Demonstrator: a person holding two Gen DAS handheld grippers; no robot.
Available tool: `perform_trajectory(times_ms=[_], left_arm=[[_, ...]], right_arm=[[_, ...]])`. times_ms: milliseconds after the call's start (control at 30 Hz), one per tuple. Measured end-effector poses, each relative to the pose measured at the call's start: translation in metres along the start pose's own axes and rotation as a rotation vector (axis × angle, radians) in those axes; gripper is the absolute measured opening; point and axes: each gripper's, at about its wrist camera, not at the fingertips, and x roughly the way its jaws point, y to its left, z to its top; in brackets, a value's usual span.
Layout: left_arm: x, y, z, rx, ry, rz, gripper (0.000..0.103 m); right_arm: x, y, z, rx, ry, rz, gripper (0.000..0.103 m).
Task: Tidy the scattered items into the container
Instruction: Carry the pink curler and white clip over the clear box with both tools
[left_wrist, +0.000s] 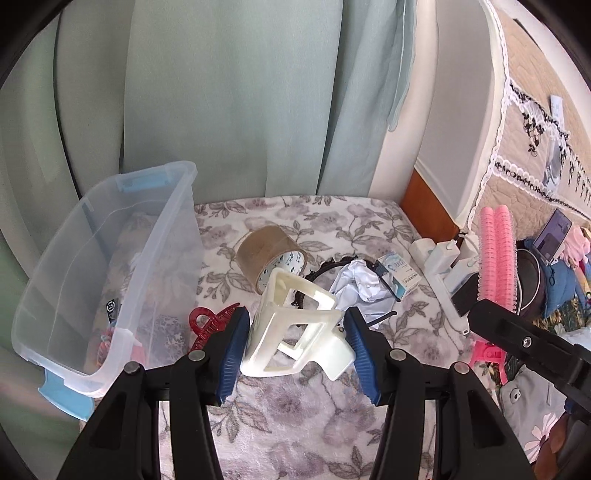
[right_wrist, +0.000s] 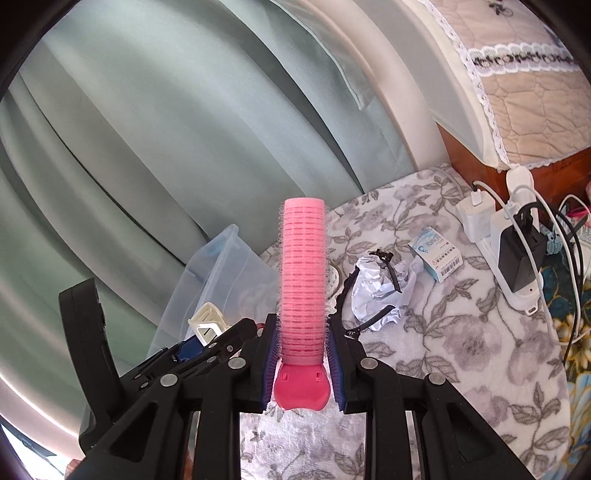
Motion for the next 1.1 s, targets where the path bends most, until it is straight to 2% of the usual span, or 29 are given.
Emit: perform_trajectory(times_ms=[600, 833, 1100], left_arm=[[-0.072, 0.047, 0.019, -0.077, -0.184, -0.030, 0.055], [-0.085, 0.081, 0.019, -0.140, -0.223, -0.018, 0.055], [-0.087, 0.129, 0.011, -0.219, -0.229, 0.012, 0.055]], right_arm=[[-0.023, 0.094, 0.009, -0.191, -0.077, 0.014, 0.027], [-0.011, 0.133, 0.006, -0.264, -0.058, 0.021, 0.027], [0.015, 0.171, -0.002, -0.336, -0.002, 0.034, 0.027]])
